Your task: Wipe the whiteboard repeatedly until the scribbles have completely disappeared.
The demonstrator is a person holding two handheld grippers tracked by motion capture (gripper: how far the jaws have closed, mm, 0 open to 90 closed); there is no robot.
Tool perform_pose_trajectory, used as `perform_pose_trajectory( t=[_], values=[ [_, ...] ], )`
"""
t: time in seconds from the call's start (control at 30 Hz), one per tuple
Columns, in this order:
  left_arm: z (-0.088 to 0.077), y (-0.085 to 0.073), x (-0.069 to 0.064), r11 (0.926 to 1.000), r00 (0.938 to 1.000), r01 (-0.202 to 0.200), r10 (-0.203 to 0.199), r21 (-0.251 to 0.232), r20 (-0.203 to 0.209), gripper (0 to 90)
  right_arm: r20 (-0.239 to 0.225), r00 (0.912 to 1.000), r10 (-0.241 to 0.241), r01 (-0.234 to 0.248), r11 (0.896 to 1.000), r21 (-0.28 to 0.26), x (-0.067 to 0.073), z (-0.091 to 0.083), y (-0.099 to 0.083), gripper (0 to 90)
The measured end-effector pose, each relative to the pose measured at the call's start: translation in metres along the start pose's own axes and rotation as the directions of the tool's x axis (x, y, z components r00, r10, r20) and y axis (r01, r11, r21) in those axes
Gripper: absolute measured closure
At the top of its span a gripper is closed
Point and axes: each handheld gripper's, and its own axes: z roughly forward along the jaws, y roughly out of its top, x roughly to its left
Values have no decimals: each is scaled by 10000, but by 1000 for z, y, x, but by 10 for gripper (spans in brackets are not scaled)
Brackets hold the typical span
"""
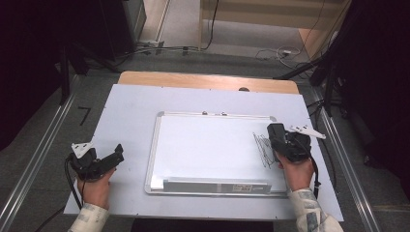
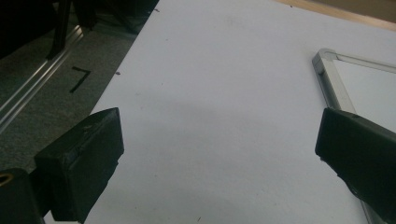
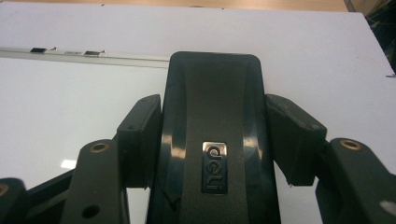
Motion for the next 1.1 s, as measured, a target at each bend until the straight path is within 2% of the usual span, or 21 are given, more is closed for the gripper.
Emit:
perform_pose_trajectory(
  t=[0.27, 0.43, 0.6, 0.8, 0.93, 1.1],
  values=[
    [-1, 0, 1, 10000, 10000, 27, -27, -13, -34, 10, -81, 10000, -14, 14, 10000, -73, 2, -11, -9, 382],
    [-1, 0, 1, 10000, 10000, 18, -18, -34, -52, 11, -27, 9997, -255, 255, 9997, 14, 5, -13, -20, 382],
    [-1, 0, 2, 10000, 10000, 38, -38, -9, -91, 11, -179, 9997, -159, 160, 9999, 36, 5, -16, -26, 382],
    [0, -1, 0, 10000, 10000, -24, 24, 14, -83, 10, -422, 9987, -284, 292, 9994, 198, 9, -13, -34, 382],
    [-1, -1, 1, 10000, 10000, -24, 24, 12, -79, 10, -486, 9971, -584, 601, 9976, 342, 15, -9, -38, 382],
    [-1, -1, 1, 10000, 10000, -12, 12, 7, -92, 11, -506, 9969, -595, 620, 9968, 501, 16, -4, -40, 382]
  ],
)
